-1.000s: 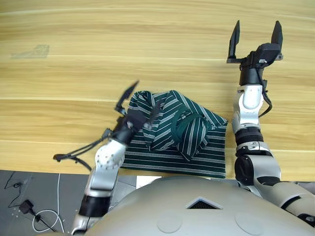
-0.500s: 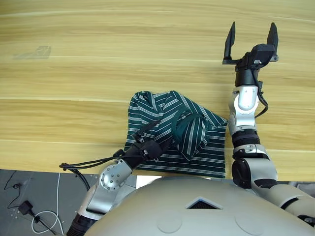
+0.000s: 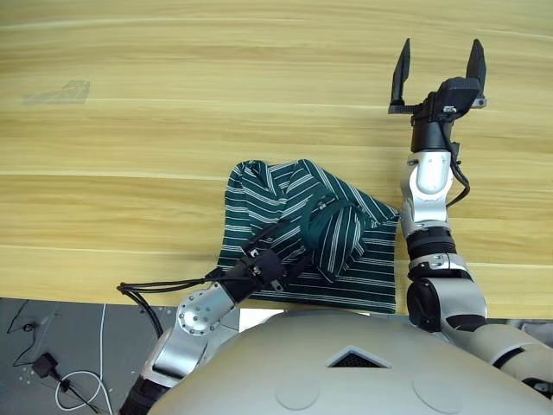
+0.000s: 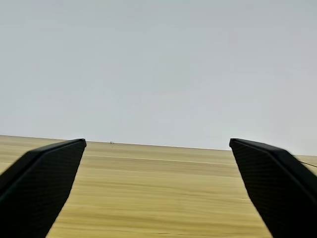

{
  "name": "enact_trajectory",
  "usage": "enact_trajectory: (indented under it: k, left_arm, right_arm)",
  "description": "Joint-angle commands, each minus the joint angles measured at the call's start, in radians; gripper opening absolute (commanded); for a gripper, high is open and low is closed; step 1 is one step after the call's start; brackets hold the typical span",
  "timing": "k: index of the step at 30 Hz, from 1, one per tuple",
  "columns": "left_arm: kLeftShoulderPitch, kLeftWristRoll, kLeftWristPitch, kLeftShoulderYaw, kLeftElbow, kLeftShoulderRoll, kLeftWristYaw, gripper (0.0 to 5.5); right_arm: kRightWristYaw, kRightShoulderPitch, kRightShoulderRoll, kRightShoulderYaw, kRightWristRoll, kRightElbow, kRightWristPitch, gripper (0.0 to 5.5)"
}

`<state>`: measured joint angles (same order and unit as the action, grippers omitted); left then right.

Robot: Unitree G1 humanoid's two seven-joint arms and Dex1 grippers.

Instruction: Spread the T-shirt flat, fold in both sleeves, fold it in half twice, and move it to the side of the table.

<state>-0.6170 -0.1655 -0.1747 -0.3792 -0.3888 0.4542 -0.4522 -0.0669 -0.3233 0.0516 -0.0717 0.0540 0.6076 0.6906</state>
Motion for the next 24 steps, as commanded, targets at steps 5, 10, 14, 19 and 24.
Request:
enact_trajectory:
  k: [5, 10, 14, 19, 24]
  left_arm:
    - [0.015, 0.03, -0.013, -0.025, 0.049, -0.012, -0.009, 3.84]
    - [0.021, 0.027, -0.027, -0.018, 0.056, -0.018, 0.007, 3.84]
    - [0.027, 0.025, -0.033, -0.014, 0.059, -0.021, 0.018, 3.43]
    - [0.031, 0.023, -0.037, -0.013, 0.065, -0.022, 0.022, 2.42]
    - [0.039, 0.021, -0.037, -0.01, 0.077, -0.029, 0.029, 1.65]
  right_arm:
    - [-0.007, -0.018, -0.008, 0.009, 0.006, 0.002, -0.014, 5.37]
    - [-0.008, -0.016, -0.007, 0.011, 0.006, 0.001, -0.015, 5.37]
    - [-0.009, -0.015, -0.007, 0.013, 0.008, 0.001, -0.015, 5.4]
    - [-0.011, -0.015, -0.008, 0.015, 0.009, 0.004, -0.014, 5.4]
    - [-0.013, -0.017, -0.008, 0.017, 0.009, 0.008, -0.013, 5.4]
